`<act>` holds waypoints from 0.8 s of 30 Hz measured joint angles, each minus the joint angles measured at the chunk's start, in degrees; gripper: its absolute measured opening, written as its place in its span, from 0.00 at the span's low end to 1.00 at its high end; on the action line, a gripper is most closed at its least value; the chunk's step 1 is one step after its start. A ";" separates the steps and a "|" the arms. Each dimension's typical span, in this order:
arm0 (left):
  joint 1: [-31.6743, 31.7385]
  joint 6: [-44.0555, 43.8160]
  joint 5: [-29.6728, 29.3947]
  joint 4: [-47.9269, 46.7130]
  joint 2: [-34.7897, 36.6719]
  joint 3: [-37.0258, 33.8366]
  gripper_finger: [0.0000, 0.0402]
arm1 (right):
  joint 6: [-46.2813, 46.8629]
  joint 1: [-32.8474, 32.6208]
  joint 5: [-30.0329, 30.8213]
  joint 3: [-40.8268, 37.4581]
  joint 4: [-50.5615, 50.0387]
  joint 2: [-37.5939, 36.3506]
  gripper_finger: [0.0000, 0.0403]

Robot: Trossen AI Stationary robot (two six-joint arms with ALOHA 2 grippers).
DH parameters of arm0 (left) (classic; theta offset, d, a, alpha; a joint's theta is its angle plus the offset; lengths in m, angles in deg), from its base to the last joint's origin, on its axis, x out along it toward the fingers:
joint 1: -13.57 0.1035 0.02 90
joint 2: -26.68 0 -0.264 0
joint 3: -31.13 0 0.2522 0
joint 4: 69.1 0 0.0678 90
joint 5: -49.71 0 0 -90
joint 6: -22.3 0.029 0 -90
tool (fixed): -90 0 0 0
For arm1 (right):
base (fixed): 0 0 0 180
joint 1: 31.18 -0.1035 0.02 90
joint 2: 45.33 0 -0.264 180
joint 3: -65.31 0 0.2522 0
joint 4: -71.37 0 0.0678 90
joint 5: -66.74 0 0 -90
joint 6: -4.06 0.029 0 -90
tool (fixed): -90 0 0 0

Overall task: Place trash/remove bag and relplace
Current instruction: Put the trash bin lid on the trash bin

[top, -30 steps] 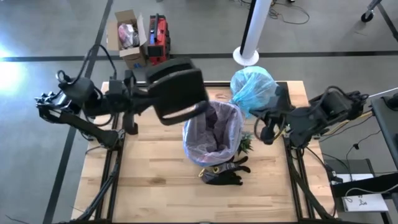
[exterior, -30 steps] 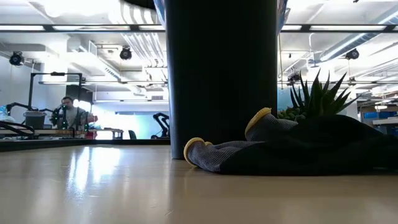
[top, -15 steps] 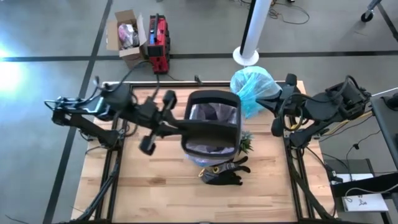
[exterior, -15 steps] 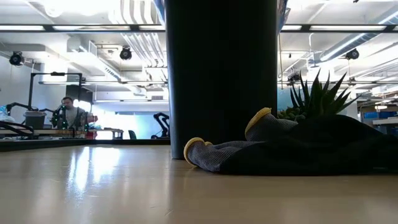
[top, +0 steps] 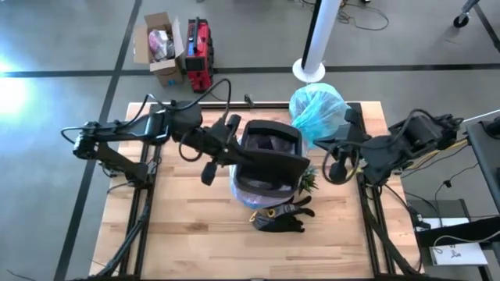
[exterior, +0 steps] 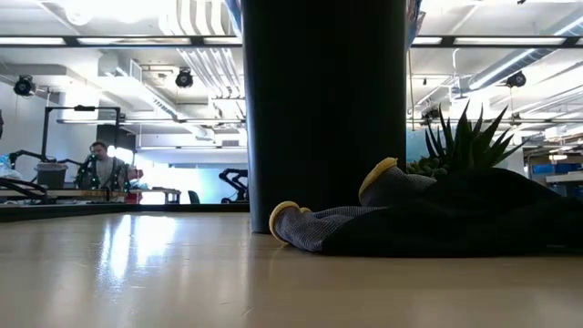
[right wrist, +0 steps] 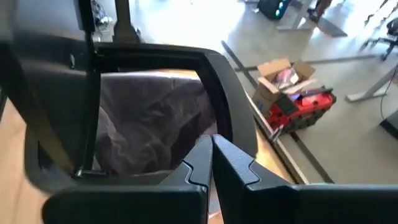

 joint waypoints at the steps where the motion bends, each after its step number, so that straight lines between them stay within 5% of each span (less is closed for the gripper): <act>1: 0.20 -0.02 0.14 -1.27 0.00 0.00 0.02 | 0.92 -0.02 -0.03 -1.12 0.07 -0.26 0.00; 20: 0.24 -2.36 -0.29 -9.12 0.77 0.00 0.02 | -0.67 2.43 -0.17 -19.35 21.14 -0.60 0.00; 24: 0.26 -5.55 -0.35 -9.91 1.01 0.00 0.06 | -1.28 4.51 -4.25 -22.80 28.03 -0.61 0.00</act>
